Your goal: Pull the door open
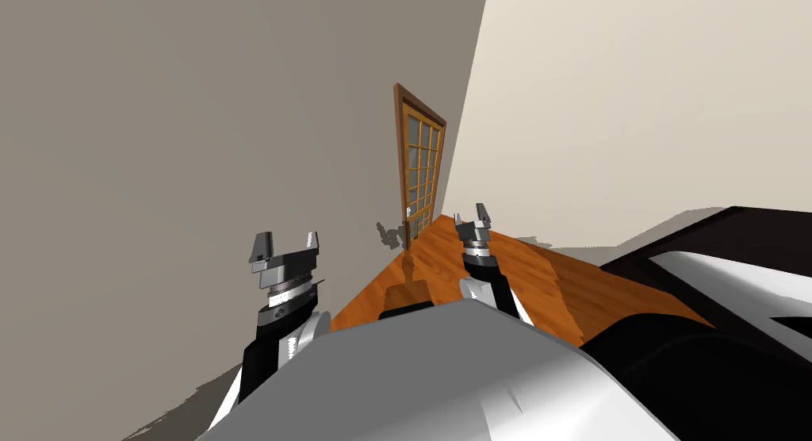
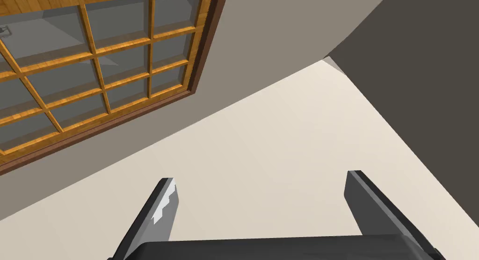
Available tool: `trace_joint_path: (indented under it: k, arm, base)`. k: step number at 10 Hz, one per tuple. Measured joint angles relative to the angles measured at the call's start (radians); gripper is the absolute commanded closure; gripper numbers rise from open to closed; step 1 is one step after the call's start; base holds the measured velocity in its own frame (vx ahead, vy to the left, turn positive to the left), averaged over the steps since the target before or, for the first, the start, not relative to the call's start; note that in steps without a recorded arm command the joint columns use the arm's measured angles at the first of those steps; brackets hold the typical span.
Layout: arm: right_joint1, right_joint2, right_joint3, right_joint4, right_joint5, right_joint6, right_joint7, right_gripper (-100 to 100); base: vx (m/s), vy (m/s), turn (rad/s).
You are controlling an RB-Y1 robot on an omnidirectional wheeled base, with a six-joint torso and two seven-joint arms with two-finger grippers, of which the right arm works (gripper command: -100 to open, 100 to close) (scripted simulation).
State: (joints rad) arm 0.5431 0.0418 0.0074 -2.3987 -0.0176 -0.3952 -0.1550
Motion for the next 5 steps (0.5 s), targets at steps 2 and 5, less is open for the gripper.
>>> trace_joint_path:
  k: [2,5]
  arm:
    - [-0.009,-0.014,-0.009,0.040,0.020,-0.014,0.034,-100]
    - [-0.018,-0.031,-0.025,0.088,0.045,-0.031,0.082,-100]
  base:
    - [0.118,-0.058,0.099]
    - [0.108,-0.048,0.073]
